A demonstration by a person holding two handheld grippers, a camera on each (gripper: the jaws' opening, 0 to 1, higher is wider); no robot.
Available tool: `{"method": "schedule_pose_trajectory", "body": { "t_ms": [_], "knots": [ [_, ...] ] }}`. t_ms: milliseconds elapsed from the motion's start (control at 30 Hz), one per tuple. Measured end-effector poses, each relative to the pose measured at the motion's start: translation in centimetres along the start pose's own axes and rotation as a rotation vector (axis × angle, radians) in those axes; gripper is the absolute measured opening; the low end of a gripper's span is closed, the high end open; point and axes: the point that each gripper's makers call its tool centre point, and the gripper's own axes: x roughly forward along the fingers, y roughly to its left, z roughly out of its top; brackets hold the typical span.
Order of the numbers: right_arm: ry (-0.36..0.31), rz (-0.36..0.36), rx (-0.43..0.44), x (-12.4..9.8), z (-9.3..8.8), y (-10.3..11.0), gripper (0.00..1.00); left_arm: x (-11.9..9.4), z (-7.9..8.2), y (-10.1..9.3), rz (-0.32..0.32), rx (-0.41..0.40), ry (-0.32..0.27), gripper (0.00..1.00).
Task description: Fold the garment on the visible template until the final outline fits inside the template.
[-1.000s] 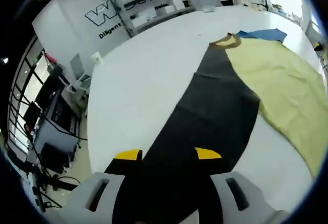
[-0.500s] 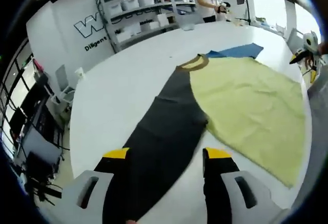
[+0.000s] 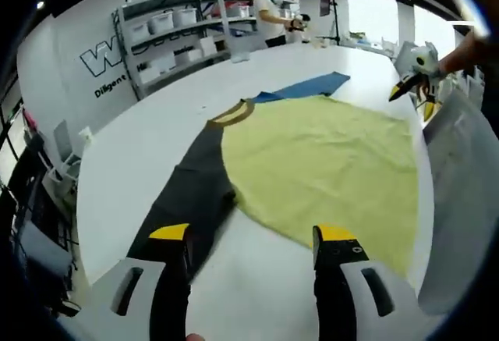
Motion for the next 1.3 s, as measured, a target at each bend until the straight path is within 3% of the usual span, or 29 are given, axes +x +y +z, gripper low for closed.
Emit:
{"method": "schedule_pose_trajectory", "body": {
  "t_ms": [133, 400, 533, 900, 1300],
  "knots": [
    [0.026, 0.005, -0.037, -0.1, -0.6, 0.1, 0.60, -0.4, 0.0, -1.4, -0.022, 0.022, 0.000, 0.61],
    [0.085, 0.034, -0.096, 0.1, -1.9, 0.6, 0.34, -0.8, -0.9, -6.9, -0.168, 0.034, 0.003, 0.52],
    [0.103, 0.044, -0.117, 0.3, -2.3, 0.7, 0.32, -0.9, -2.0, -9.2, -0.226, 0.063, 0.029, 0.47],
    [0.132, 0.052, -0.155, 0.5, -2.6, 0.6, 0.29, -1.3, -4.5, -12.8, -0.335, 0.101, 0.075, 0.41],
    [0.180, 0.066, -0.204, 0.8, -3.3, 0.5, 0.24, -2.3, -6.7, -14.6, -0.379, 0.164, 0.132, 0.27]
  ]
}}
